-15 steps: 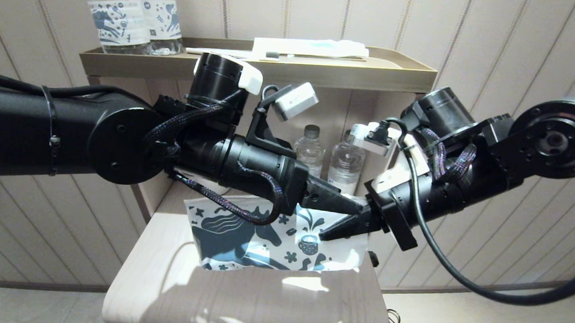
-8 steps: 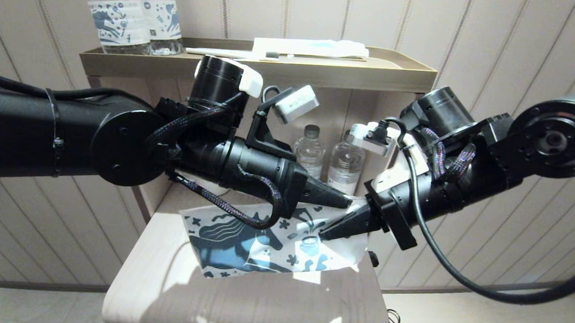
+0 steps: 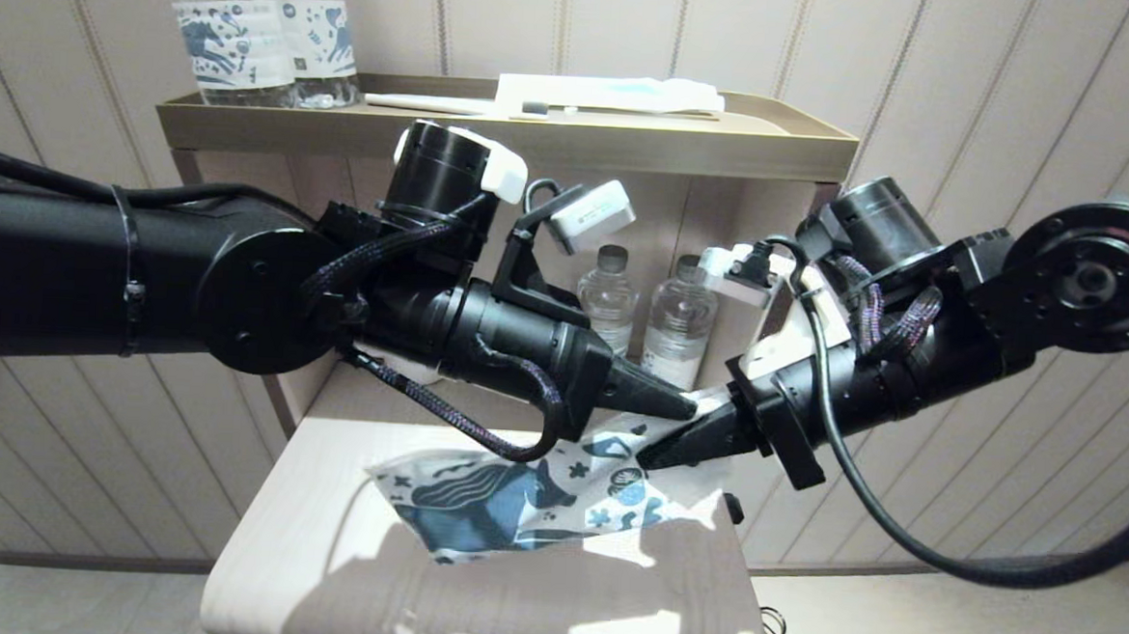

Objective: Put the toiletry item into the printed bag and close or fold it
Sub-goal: Close the strorage bag and place it on the desk

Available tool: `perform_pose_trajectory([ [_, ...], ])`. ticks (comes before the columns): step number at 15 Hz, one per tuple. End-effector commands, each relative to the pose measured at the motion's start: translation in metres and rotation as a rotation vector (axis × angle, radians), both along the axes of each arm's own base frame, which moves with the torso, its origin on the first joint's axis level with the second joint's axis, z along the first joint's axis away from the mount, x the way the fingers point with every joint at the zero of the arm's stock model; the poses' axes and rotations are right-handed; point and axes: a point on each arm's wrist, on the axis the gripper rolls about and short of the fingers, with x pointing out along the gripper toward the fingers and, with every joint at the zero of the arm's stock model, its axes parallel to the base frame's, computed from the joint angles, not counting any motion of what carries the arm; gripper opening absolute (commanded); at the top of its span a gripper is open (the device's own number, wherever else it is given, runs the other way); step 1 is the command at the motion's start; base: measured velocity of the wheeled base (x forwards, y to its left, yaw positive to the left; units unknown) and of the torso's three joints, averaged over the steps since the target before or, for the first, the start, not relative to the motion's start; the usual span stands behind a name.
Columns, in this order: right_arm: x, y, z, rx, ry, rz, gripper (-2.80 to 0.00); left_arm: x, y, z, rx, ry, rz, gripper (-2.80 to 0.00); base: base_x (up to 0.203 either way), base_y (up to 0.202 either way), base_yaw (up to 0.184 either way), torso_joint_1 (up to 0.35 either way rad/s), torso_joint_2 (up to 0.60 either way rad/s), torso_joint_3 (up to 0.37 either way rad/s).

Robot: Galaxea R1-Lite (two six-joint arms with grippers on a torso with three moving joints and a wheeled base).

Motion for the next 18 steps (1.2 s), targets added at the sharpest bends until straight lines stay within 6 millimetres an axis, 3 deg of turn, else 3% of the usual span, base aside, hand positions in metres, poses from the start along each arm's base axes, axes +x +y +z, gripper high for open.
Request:
perform_pose_trajectory([
  [1, -0.002, -0.008, 0.000, 0.000, 0.003, -0.020, -2.80, 0.001, 0.000, -0.002, 0.002, 0.006, -0.003, -2.80, 0.000, 0.000, 0.000, 0.000, 0.00, 0.000],
  [18, -0.020, -0.052, 0.014, 0.013, -0.039, -0.135, -2.80, 0.002, -0.003, -0.008, 0.016, 0.011, -0.006, -2.80, 0.000, 0.000, 0.000, 0.000, 0.00, 0.000],
])
